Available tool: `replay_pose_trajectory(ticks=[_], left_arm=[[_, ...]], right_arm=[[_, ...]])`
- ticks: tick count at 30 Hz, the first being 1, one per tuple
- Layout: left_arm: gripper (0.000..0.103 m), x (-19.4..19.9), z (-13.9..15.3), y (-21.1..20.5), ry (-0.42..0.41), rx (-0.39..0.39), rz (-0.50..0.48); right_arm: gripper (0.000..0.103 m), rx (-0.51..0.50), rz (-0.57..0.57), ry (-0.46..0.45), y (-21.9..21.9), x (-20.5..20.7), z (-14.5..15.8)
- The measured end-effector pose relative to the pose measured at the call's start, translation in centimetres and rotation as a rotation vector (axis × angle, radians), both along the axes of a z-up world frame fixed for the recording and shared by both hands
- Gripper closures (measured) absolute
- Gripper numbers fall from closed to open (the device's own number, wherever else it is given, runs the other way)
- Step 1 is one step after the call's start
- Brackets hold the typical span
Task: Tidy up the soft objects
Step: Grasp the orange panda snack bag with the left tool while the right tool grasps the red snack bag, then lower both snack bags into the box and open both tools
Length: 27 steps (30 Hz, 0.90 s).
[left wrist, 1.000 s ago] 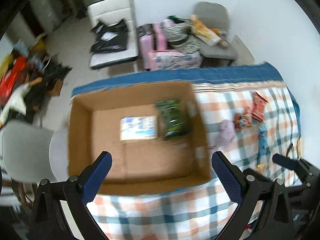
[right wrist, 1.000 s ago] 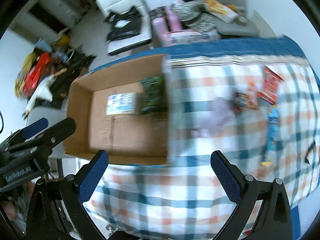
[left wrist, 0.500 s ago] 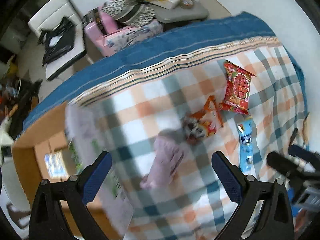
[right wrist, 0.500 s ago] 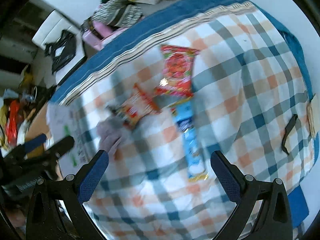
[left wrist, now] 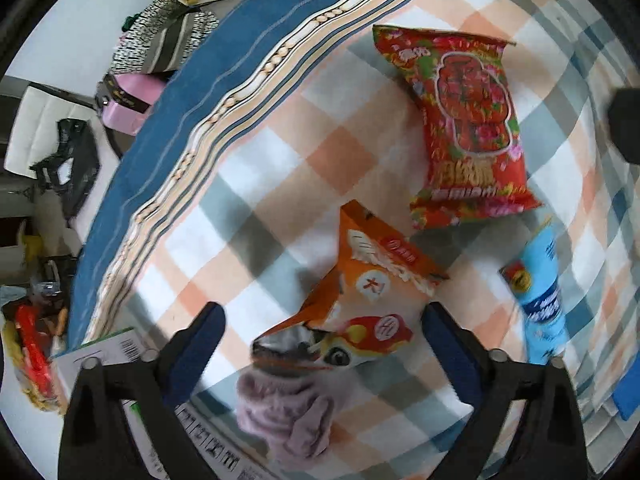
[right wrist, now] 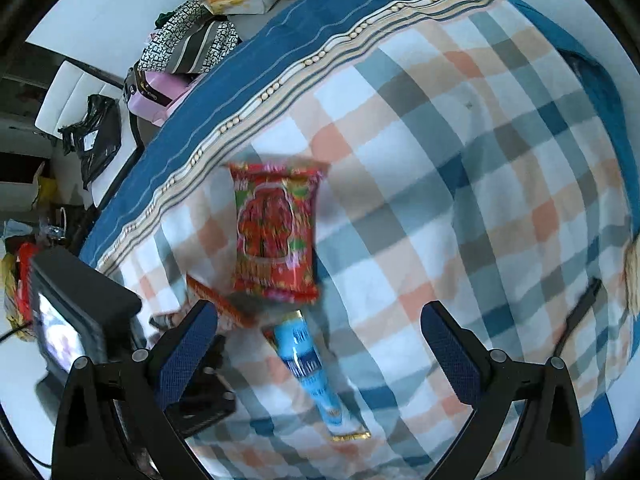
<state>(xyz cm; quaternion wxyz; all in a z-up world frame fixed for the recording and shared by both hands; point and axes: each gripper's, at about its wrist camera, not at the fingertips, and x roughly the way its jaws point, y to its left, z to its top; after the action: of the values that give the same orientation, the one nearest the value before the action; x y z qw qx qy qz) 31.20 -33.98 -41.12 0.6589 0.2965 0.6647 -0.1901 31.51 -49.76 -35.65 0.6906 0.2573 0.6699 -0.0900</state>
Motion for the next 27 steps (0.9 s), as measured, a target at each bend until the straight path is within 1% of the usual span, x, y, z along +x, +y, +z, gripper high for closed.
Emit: replay_pose_trajectory(ticks=[1,2,4,5,6,8,9,10,11,12,13,14,15,16,17,19,20,21,22,23,25,26,27], left_arm=[[0.024,0.2,-0.1,0.0,0.007,-0.008,0.016],[0.027,0.6,-0.2,0.2,0.016,-0.01,0.046],[0.029,1.6,-0.1,1.4,0.015,-0.034,0.121],[0.03,2.4,-0.1,2.5,0.017,-0.045,0.187],[0.03,3.1,-0.1,3.5,0.031,-0.073,0.252],[0.03,4.6,-0.4,6.2,0.094,-0.144,0.412],[0.03,5.1,-0.6,7.1,0.115,-0.17,0.463],[0.03,5.6,-0.9,8.2,0.148,-0.212,0.525],[0.03,5.9,-1.1,8.8,0.168,-0.237,0.558],[0.029,6.2,-1.3,9.4,0.187,-0.263,0.586],[0.029,6.3,-1.5,9.7,0.205,-0.282,0.596],[0.029,6.3,-2.0,9.6,0.224,-0.284,0.59],[0.028,6.3,-2.3,9.4,0.232,-0.278,0.575],[0.028,6.3,-2.7,9.1,0.241,-0.26,0.55],[0.028,6.1,-3.3,8.6,0.245,-0.231,0.522],[0.028,5.7,-4.0,7.9,0.241,-0.195,0.483],[0.029,5.5,-4.3,7.5,0.233,-0.179,0.463],[0.029,5.3,-4.5,7.3,0.223,-0.168,0.451],[0.029,5.1,-4.6,7.2,0.21,-0.165,0.45],[0.029,5.0,-4.7,7.2,0.2,-0.166,0.456],[0.039,4.6,-4.4,7.1,0.173,-0.168,0.466],[0.049,4.4,-4.2,7.0,0.154,-0.161,0.464],[0.055,3.5,-3.7,7.0,0.144,-0.158,0.459]], right_arm=[[0.0,0.016,-0.003,0.003,0.0,0.6,-0.5],[0.0,0.032,-0.006,0.004,0.1,1.1,-0.9],[0.0,0.082,-0.02,0.006,0.2,2.2,-1.9],[0.0,0.094,-0.022,0.014,0.4,2.7,-2.3],[0.0,0.109,-0.026,0.016,0.4,3.2,-2.8],[0.001,0.103,-0.024,0.04,0.8,4.2,-3.9],[0.001,0.107,-0.021,0.05,1.1,4.6,-4.4],[0.002,0.117,-0.022,0.065,1.4,4.9,-5.1],[0.004,0.128,-0.022,0.082,1.7,5.2,-5.9],[0.007,0.137,-0.023,0.097,2.0,5.5,-6.6],[0.012,0.142,-0.025,0.114,2.3,5.8,-7.4],[0.016,0.139,-0.022,0.13,2.6,5.9,-7.9],[0.022,0.125,-0.014,0.154,2.9,6.2,-8.5],[0.027,0.113,-0.009,0.171,3.2,6.4,-9.1],[0.029,0.102,-0.004,0.184,3.5,6.6,-9.5],[0.036,0.068,0.007,0.199,4.0,6.9,-9.9],[0.037,0.055,0.013,0.206,4.3,7.0,-10.0],[0.042,0.04,0.024,0.208,4.5,7.0,-10.1],[0.046,0.019,0.037,0.215,4.8,7.0,-10.1],[0.047,0.015,0.038,0.213,5.0,7.1,-10.1],[0.051,0.007,0.046,0.209,5.5,7.0,-10.1],[0.052,0.004,0.051,0.207,5.7,6.8,-10.0],[0.053,0.001,0.053,0.204,5.8,6.7,-10.0]])
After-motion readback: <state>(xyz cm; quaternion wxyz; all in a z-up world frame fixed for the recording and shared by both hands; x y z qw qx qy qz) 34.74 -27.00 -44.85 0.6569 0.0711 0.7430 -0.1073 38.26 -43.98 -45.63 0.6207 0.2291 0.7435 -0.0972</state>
